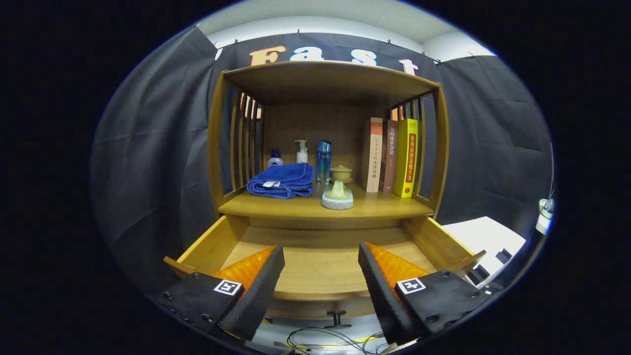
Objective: Pull open the drawer, take out the items inside it, and place them on the countertop above the cabinet.
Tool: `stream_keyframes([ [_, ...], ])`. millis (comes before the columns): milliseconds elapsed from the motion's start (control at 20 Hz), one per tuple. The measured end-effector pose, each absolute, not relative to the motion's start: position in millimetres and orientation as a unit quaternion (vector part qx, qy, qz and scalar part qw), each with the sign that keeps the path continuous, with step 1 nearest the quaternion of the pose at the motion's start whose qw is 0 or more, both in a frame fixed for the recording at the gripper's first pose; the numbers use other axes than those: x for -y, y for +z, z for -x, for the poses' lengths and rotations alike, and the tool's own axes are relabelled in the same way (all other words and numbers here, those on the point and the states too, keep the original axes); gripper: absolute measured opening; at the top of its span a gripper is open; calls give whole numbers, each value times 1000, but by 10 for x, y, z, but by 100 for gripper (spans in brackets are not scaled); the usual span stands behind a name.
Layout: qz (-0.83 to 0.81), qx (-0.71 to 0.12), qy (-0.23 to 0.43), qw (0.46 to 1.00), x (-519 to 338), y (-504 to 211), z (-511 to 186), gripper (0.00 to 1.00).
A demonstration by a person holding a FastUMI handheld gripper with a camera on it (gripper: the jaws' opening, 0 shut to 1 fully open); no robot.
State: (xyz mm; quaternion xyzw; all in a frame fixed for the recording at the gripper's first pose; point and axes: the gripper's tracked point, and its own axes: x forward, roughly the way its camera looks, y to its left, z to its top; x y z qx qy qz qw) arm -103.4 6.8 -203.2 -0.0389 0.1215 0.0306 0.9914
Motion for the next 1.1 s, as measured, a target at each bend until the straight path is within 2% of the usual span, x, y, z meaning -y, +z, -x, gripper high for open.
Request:
stream_keyframes([
  [250,34,-99,26,994,-32,-2042,1294,99],
  [550,26,-112,19,993,-21,-2344,1529,99],
  [1100,17,-145,7,989,-70,-2787,1463,96],
])
